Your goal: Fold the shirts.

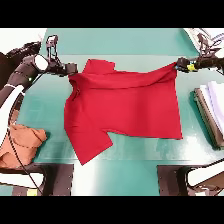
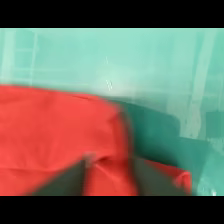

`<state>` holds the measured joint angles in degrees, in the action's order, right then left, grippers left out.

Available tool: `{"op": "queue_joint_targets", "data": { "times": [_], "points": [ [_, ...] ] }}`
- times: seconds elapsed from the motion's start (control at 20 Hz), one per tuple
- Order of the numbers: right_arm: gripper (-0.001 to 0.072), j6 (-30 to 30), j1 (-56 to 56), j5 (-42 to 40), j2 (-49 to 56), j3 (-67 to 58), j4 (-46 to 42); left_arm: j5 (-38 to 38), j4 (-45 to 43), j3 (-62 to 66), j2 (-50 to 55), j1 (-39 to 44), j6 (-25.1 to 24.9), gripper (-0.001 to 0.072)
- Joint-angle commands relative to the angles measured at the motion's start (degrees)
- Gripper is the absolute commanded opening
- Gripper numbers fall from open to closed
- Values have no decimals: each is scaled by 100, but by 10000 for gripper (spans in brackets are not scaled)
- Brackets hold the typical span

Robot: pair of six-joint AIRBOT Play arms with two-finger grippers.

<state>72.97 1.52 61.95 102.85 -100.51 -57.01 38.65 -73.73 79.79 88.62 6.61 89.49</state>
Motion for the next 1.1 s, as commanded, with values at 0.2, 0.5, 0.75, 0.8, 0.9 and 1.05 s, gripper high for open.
{"op": "queue_joint_targets", "data": {
  "times": [0.2,0.5,0.75,0.8,0.9,1.05],
  "points": [
    [422,-157,308,1685,-192,-649,-2,2262,-651,1126,-72,0,48,571],
    [422,-601,776,2052,-2070,1639,4,3803,-1464,496,-1121,0,52,571],
    [422,-761,994,2024,-3558,3281,11,3952,-1502,-1576,-2444,0,664,571],
    [422,-761,990,1945,-3775,3482,20,3917,-1513,-1998,-2699,0,804,571],
    [422,-761,990,1899,-4166,3825,105,3681,-1458,-2870,-3150,0,1137,571],
    [421,-756,990,1895,-4566,4179,348,2988,-940,-3906,-3342,0,1257,572]
  ]
}}
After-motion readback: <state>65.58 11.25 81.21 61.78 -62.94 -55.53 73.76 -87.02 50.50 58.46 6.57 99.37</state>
